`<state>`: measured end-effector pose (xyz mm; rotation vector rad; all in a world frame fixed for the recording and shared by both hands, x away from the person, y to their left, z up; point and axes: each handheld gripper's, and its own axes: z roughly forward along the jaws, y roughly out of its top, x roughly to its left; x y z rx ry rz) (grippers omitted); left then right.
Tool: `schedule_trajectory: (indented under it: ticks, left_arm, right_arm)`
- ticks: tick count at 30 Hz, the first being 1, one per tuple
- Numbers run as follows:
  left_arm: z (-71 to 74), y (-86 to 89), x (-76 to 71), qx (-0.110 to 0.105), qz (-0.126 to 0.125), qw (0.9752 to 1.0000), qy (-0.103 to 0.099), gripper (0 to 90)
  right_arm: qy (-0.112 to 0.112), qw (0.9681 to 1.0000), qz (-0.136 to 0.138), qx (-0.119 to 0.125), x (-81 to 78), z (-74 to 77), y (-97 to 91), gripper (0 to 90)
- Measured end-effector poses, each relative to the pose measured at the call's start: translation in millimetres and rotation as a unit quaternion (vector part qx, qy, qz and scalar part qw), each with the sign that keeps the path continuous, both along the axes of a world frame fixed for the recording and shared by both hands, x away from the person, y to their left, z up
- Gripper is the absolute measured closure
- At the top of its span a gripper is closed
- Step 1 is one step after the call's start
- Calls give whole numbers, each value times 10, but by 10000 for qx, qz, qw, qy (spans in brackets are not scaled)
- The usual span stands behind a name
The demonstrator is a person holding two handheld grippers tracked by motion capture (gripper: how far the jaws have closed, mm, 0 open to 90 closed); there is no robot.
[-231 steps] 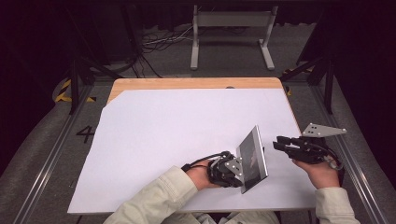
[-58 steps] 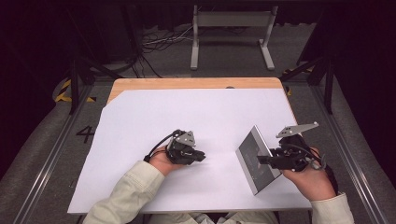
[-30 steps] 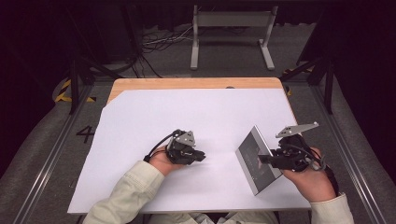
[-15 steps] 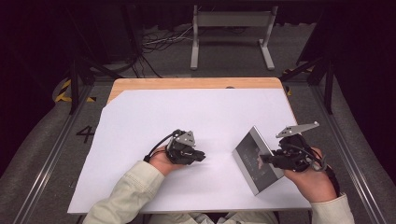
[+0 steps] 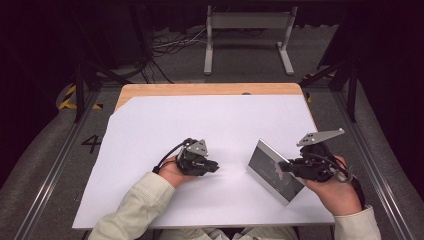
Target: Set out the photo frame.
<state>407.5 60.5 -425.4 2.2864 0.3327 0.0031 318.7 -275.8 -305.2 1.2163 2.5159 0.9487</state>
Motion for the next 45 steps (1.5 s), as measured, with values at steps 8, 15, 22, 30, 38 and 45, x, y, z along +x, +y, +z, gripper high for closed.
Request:
schedule_trajectory:
  ticks: [8, 15, 22, 30, 38, 45]
  left_arm:
    - [-4, 243, -9, -188, 236, 9995, 116, 788]
    - [5, 378, -16, -261, 440, 9986, 125, 785]
    - [-8, 480, -58, -247, 584, 9979, 129, 783]
    - [-23, 598, -97, -230, 741, 9969, 119, 780]
    - [-41, 739, -173, -207, 961, 9951, 122, 776]
    - [-40, 873, -237, -219, 1113, 9935, 96, 776]
  right_arm:
    - [128, 9997, 225, 17, 128, 83, 11, 840]
    - [68, 9990, 435, -75, 246, 148, 38, 841]
    - [10, 9975, 695, -81, 391, 210, 68, 841]
    - [-37, 9950, 996, -61, 570, 259, 112, 841]
    - [-88, 9895, 1420, -250, 746, 283, 247, 841]
    - [-124, 9847, 1714, -288, 866, 296, 381, 841]
